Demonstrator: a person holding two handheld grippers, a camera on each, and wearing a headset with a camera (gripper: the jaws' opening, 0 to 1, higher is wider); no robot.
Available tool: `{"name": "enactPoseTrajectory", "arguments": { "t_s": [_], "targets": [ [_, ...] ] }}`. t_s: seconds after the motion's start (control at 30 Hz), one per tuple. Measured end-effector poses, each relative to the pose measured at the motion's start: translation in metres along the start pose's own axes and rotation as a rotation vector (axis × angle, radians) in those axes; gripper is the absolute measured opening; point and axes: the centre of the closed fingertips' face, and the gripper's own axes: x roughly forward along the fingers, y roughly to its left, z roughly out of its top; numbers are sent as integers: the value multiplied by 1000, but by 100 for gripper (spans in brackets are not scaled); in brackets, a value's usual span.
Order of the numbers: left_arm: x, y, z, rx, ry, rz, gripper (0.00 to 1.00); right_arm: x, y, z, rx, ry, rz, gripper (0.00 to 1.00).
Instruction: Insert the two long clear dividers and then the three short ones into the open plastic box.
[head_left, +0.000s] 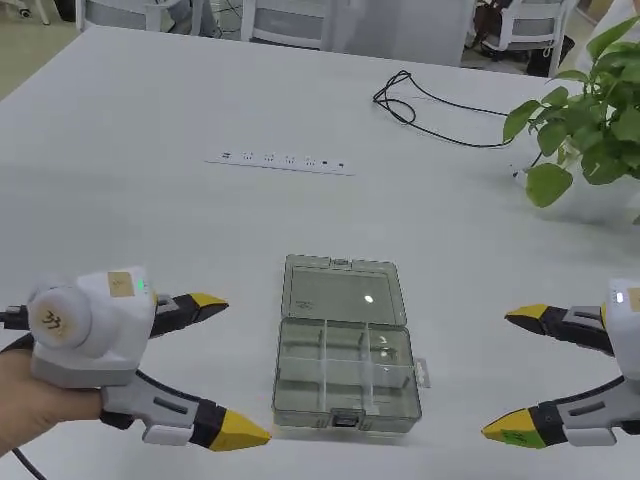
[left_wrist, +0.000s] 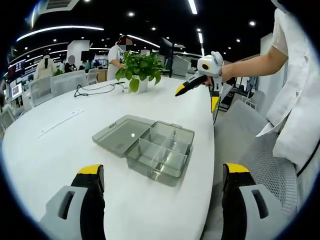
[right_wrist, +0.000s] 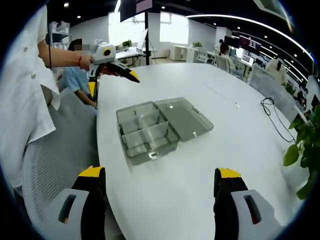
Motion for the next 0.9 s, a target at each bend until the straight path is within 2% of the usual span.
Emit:
{"name": "enactPoseTrajectory", "arguments": {
  "t_s": [0.37,0.9],
  "targets": [
    [-2,0,-3,-15,4,4,100,2,2,-1,8,1,5,90],
    [-2,-2,-2,-13,3,-3,100,4,3,2,1,-2,10,90]
  ]
}}
